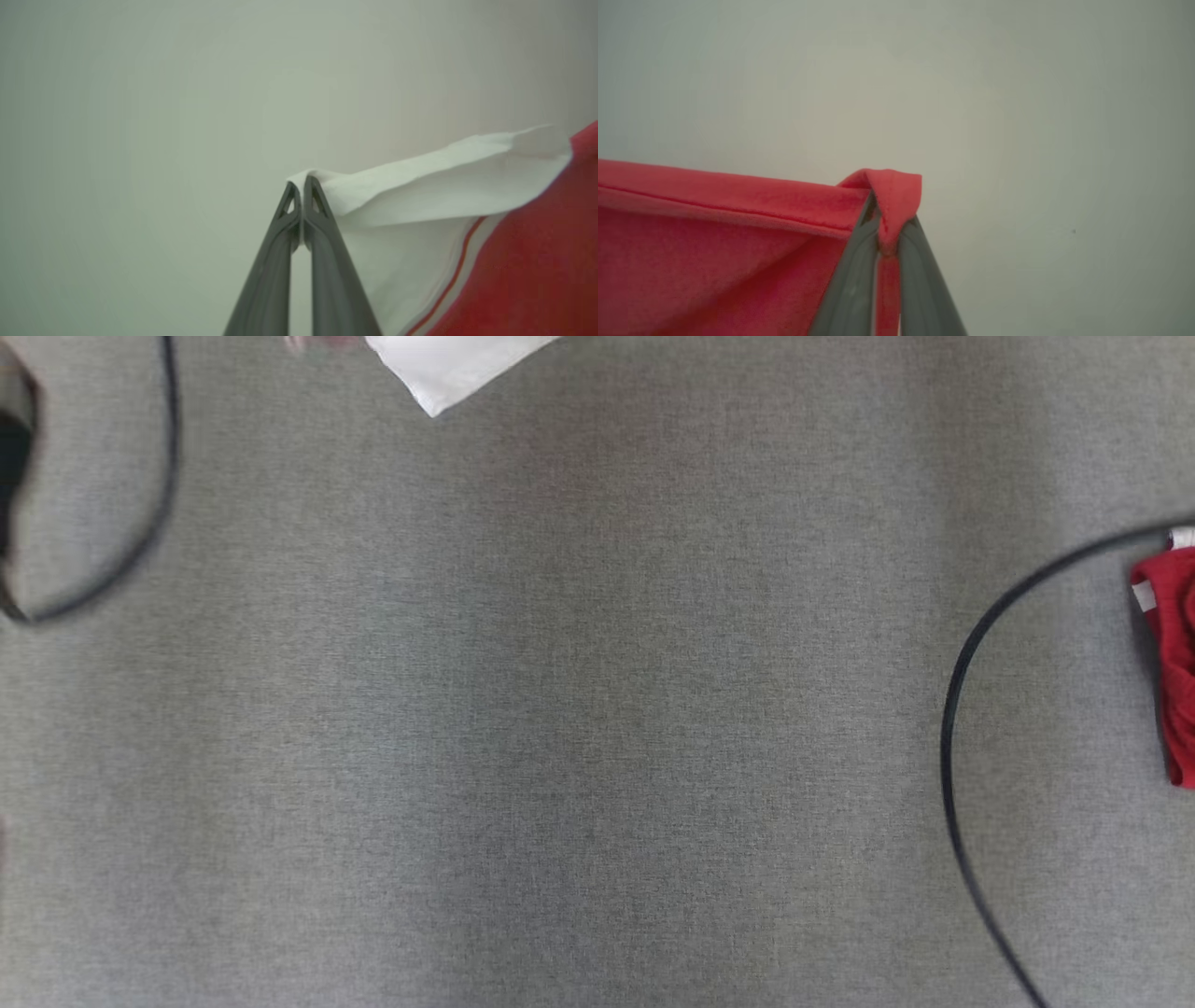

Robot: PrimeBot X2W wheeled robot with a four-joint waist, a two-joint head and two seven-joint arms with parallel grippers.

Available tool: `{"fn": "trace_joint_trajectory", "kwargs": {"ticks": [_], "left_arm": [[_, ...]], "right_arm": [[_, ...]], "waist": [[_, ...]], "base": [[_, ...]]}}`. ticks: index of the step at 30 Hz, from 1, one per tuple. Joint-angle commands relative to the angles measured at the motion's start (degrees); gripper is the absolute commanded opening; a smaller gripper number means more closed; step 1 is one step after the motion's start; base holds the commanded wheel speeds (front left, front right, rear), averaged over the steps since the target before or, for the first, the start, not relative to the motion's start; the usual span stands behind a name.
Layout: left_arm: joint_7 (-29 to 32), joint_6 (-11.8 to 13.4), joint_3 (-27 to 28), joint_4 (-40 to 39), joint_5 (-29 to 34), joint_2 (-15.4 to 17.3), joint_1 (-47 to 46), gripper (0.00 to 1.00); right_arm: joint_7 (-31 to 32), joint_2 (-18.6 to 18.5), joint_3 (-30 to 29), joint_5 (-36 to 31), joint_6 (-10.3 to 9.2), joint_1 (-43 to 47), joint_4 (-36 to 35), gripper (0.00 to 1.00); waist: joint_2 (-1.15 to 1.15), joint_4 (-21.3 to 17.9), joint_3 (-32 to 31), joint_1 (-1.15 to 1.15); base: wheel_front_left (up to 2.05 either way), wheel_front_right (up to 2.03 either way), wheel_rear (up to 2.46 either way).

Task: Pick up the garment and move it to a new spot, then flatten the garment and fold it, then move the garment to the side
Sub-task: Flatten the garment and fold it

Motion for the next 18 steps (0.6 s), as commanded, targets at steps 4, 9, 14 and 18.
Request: {"fn": "trace_joint_trajectory", "kwargs": {"ticks": [4,9,14,18], "left_arm": [[-0.02,0.39,-0.13,-0.72,-2.75,0.07,7.2,0.0],[-0.03,1.33,0.86,-2.74,-6.1,-1.23,18.89,0.0],[-0.02,1.76,2.55,-4.73,-8.19,-3.0,29.54,0.0],[-0.02,0.72,4.18,-5.02,-9.09,-4.52,39.56,0.0]], "right_arm": [[0.0,-0.65,2.44,4.4,-0.04,7.65,0.11,0.0],[-0.01,-1.75,7.41,10.48,-0.03,18.28,-1.56,0.0],[-0.01,-3.1,11.03,14.67,-0.04,26.95,-2.17,0.0],[-0.01,-3.23,12.03,18.55,-0.04,34.04,-2.66,0.0]], "waist": [[0.0,-0.22,-0.19,0.01],[0.0,0.17,-2.85,0.01],[0.0,0.58,-6.07,0.01],[0.0,0.83,-9.51,0.01]], "base": [[0.0,0.0,0.0],[0.0,0.0,0.0],[0.0,0.0,0.0],[0.0,0.0,0.0]]}}
